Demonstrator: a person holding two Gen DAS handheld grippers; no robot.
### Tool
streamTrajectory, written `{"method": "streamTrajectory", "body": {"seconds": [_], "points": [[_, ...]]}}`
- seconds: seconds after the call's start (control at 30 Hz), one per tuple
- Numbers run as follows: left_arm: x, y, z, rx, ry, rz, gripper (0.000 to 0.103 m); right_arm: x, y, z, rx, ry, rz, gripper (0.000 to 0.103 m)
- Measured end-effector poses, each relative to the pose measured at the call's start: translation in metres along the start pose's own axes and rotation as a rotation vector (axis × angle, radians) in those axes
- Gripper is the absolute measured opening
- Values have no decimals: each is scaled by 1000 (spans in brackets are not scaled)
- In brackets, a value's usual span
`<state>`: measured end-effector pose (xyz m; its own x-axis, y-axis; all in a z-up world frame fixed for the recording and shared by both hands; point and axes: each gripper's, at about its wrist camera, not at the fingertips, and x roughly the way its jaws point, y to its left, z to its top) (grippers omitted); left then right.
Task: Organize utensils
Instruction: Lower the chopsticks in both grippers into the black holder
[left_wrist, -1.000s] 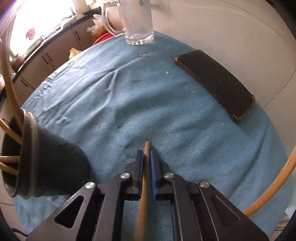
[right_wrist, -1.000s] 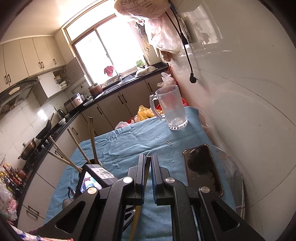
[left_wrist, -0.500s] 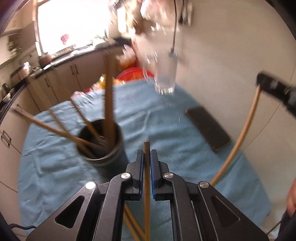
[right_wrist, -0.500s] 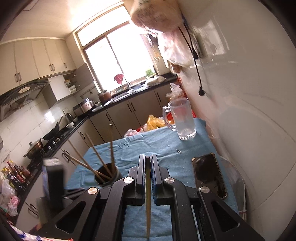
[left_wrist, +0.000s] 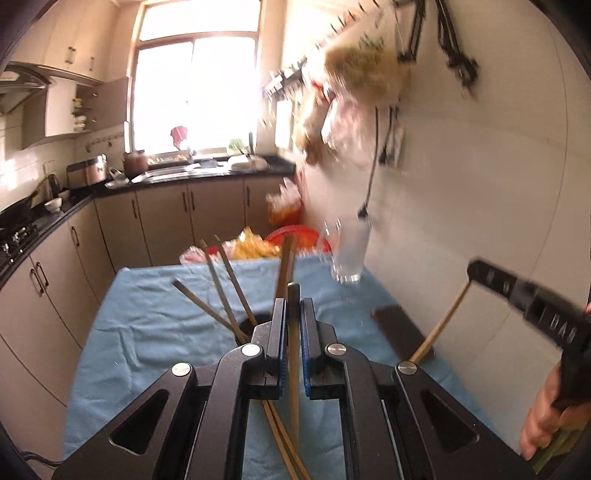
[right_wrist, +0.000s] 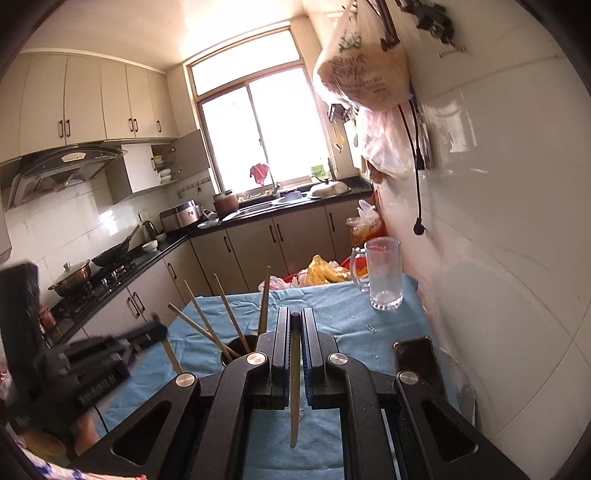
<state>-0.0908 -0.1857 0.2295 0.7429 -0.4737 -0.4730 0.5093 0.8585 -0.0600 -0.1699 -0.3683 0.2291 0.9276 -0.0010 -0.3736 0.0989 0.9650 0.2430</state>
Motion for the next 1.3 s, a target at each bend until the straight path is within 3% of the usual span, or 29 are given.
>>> {"method": "streamTrajectory", "body": {"seconds": [0.4,0.73,0.93,1.3], "points": [[-19,46,57,-146,-128,47,6,10,27,34,-53,-43,36,6],[-5,52,99,-149,-224,81,6,52,47,74,-30,-95,94,6],[30,47,98,-112,-181,100,6,88,56,73,-38,-85,88,6],[95,56,58,-101,-34,119,6,148,46,35,-25,53,65,6]]}}
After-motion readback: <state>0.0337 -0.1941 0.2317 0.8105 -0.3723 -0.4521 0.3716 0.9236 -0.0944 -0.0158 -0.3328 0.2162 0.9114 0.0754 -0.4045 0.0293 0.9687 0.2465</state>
